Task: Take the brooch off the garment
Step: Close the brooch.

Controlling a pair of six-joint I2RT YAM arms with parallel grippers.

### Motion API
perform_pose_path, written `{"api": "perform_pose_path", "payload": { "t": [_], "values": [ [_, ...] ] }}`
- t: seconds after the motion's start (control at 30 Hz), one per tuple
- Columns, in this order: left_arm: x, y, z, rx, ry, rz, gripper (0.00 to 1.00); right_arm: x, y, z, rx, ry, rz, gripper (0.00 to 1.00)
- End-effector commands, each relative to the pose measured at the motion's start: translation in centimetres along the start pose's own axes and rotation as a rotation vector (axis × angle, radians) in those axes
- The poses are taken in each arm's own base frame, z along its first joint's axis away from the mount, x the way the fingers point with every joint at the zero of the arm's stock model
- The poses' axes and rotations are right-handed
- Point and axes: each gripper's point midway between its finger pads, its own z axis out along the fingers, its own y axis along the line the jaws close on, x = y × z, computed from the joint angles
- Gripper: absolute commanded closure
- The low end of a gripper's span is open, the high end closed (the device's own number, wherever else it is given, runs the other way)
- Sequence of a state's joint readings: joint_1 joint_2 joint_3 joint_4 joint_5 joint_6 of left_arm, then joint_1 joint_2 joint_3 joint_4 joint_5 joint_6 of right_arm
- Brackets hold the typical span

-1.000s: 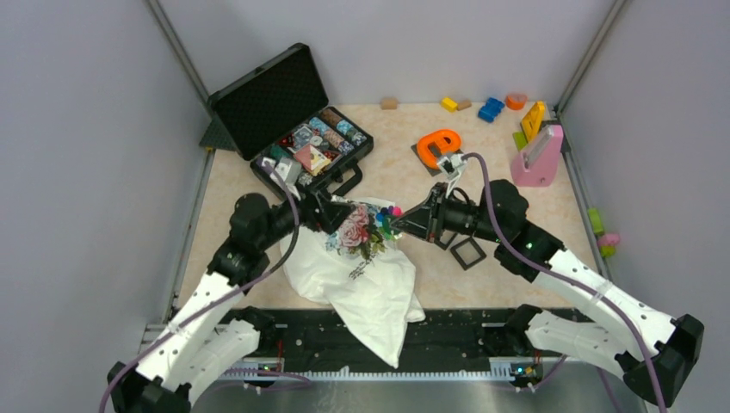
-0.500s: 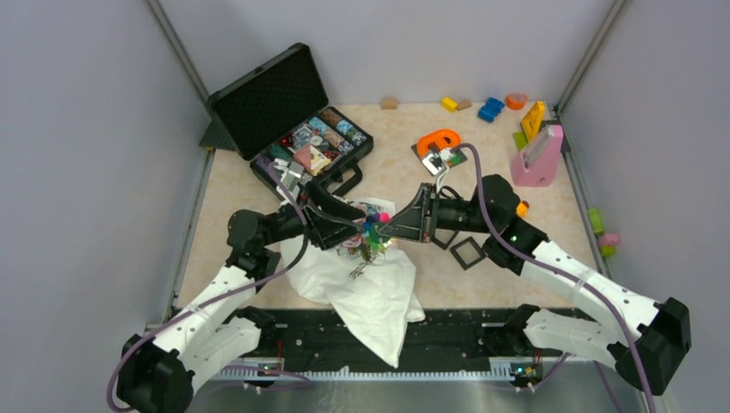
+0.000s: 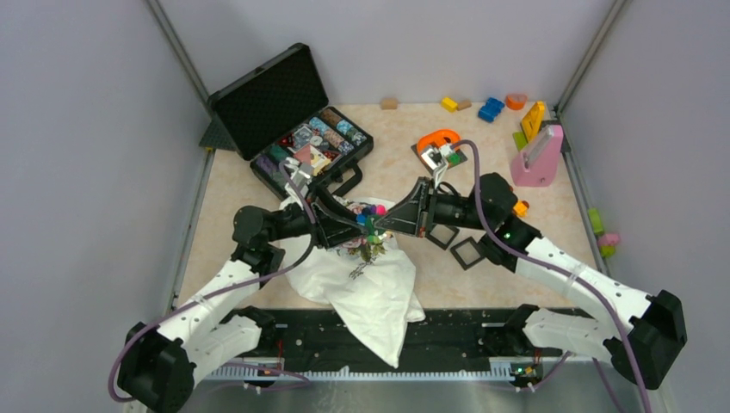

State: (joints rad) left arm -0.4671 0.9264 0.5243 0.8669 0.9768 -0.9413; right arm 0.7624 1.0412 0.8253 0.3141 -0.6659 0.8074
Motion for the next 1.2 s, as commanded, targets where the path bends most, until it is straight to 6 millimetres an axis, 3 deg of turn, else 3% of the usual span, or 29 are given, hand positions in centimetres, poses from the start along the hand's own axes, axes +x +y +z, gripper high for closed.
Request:
{"api": "perform_pose_path", "payload": {
  "t": [0.0, 0.23, 0.43, 0.57, 0.73, 0.87, 1.0, 1.17],
  "values": [
    [-0.7, -1.0, 0.8, 0.049, 0.014, 0.043, 0.62, -1.2, 0.5, 0.1, -0.034, -0.055, -0.031, 1.0],
    [-0.7, -0.5, 1.3, 0.036, 0.014, 0.033, 0.61, -0.5, -0.1, 0.2, -0.041, -0.047, -0.011, 1.0],
    [-0.7, 0.3, 1.5, 0.003, 0.016, 0.015, 1.0, -0.4, -0.1, 0.1, -0.046, -0.053, -0.007, 1.0],
    [-0.8, 0.8, 1.5, -0.027, 0.004, -0.018, 1.0, 0.1, -0.4, 0.0, -0.04, -0.043, 0.003, 1.0],
    [-0.6, 1.7, 1.7, -0.083, 0.015, -0.127, 1.0, 0.2, -0.4, -0.5, -0.031, -0.046, -0.017, 0.64],
    [-0.5, 2.0, 1.9, -0.107, 0.024, -0.243, 1.0, -0.7, -0.5, -1.0, 0.021, -0.072, -0.035, 0.53],
    [-0.7, 1.9, 2.1, -0.111, 0.033, -0.34, 1.0, -2.3, 0.6, -1.2, 0.029, -0.124, -0.006, 0.39],
    [-0.5, 1.1, 2.1, -0.094, 0.057, -0.424, 1.0, -3.1, -0.3, -1.5, 0.095, -0.201, 0.144, 0.42]
  ]
}}
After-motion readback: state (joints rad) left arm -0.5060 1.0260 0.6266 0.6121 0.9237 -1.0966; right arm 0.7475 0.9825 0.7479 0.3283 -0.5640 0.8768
